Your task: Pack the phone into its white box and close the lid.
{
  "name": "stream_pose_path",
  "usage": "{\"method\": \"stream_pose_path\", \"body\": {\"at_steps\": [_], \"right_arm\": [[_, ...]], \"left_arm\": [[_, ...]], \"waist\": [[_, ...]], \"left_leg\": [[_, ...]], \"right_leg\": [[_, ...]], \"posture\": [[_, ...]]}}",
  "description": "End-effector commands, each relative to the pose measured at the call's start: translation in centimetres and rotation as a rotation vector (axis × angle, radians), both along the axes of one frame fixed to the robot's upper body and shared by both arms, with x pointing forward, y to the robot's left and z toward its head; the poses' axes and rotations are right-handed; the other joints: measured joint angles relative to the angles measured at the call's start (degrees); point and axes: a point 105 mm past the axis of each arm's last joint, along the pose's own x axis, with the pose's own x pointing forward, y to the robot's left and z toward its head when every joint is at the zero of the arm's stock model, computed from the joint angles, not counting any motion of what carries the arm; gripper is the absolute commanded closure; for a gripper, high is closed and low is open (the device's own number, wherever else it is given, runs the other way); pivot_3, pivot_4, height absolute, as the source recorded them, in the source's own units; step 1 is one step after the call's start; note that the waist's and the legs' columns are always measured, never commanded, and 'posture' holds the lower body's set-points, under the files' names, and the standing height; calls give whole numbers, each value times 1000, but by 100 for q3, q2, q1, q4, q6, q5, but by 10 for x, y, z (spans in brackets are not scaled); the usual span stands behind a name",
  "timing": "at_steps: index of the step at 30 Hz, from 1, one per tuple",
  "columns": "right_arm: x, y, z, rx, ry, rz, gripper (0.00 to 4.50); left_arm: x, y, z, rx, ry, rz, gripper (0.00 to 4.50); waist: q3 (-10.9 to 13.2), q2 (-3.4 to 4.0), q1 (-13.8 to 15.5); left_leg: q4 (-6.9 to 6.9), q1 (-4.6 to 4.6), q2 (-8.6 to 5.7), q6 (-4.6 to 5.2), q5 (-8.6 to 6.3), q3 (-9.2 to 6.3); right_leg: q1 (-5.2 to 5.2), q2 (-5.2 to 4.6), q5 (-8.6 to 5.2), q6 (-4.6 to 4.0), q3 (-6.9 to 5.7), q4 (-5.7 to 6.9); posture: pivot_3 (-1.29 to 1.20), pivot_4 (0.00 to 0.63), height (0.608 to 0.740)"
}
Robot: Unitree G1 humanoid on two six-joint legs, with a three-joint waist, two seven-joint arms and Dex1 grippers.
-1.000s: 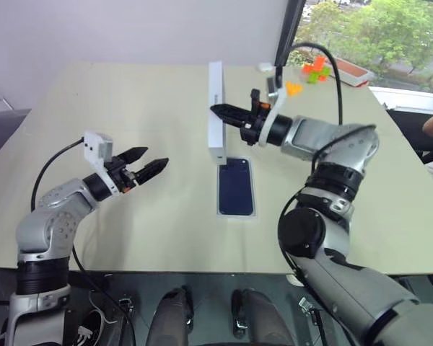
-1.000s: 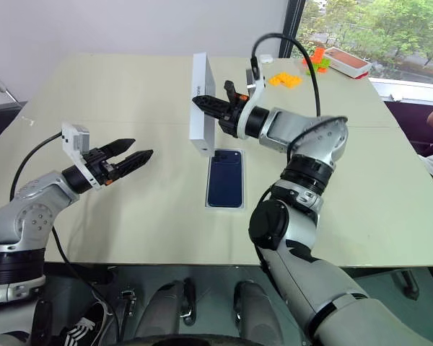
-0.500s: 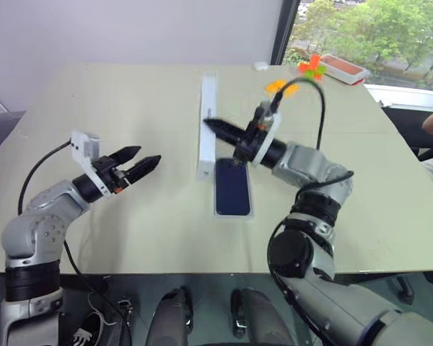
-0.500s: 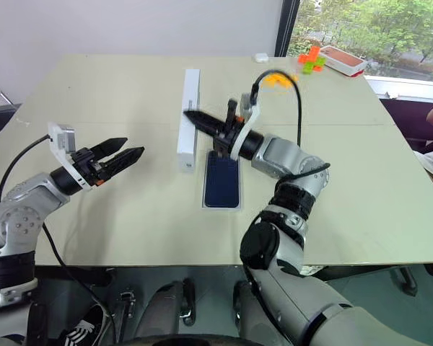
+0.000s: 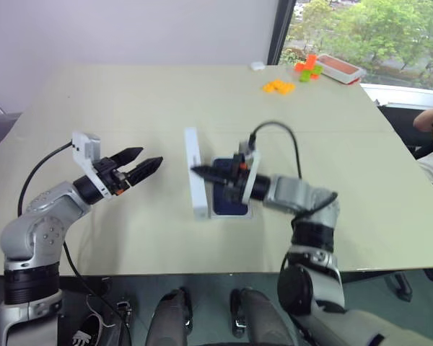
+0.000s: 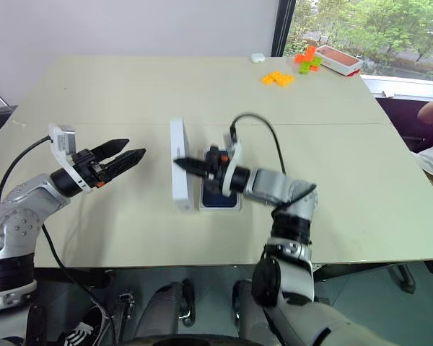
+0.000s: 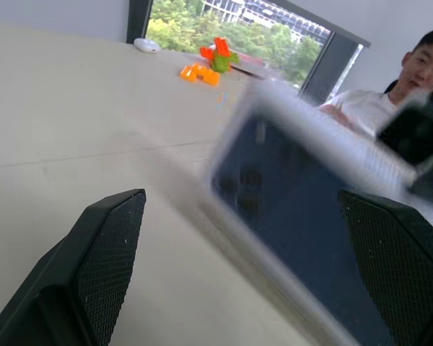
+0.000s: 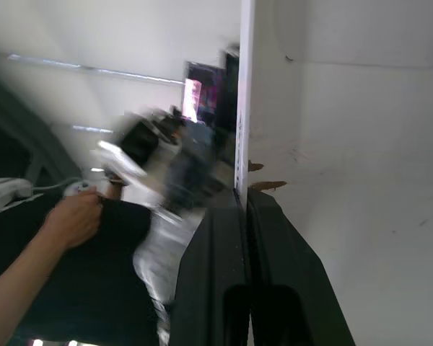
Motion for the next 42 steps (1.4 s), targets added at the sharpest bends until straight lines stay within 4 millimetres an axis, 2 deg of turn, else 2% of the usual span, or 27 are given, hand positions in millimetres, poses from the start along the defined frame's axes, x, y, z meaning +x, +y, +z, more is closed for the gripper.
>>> {"method": "stream_pose_path", "body": {"at_steps": [1,12,20,22,24,27,30,42], "right_arm": [[0,16,8,13,-25,-36,4474],[26,3,16,43,-3,-205,4474],[25,-3,13,31,-1,-197,4474],[25,-4,12,19,-6,-198,4500],[26,-5,13,17,-11,-197,4500],[29,-7,15,6,-23,-212,4500],[30,-8,16,6,-27,-212,4500],[31,-10,20,11,-50,-206,4500]], "left_arm": [[-6,-10,2,26,-20,-36,0],[-10,-23,-15,29,19,-48,0],[1,-39,-27,-1,41,-50,0],[6,-43,-27,-7,37,-52,525],[10,-48,-30,-11,44,-57,1265],[16,-59,-35,-20,48,-66,2873],[19,-67,-38,-27,47,-66,4288],[18,-87,-44,-25,66,-103,4408]], "waist": [[0,0,-20],[0,0,9],[-1,0,15],[-1,0,14],[-1,0,17],[-1,-1,22],[-1,-1,26],[-1,-1,37]], "left_leg": [[2,2,0,0,0,6],[-4,9,10,-3,-2,2],[-13,-3,11,-1,-1,6],[-12,-3,11,-1,-1,5],[-11,-1,11,-1,-1,5],[-8,-1,11,0,-1,5],[-8,-2,11,0,-1,5],[-5,-2,11,1,0,4]], "right_leg": [[-1,0,0,1,2,-1],[6,-6,-6,-32,3,-15],[7,-1,4,-10,2,-46],[8,3,4,-10,1,-46],[10,6,5,-10,1,-46],[12,7,5,-11,1,-46],[12,8,5,-10,1,-47],[14,11,7,-6,1,-46]], "posture": [[0,150,740],[0,150,740],[0,150,740],[0,150,740],[0,150,740],[0,150,740],[0,150,740],[0,150,740]]}}
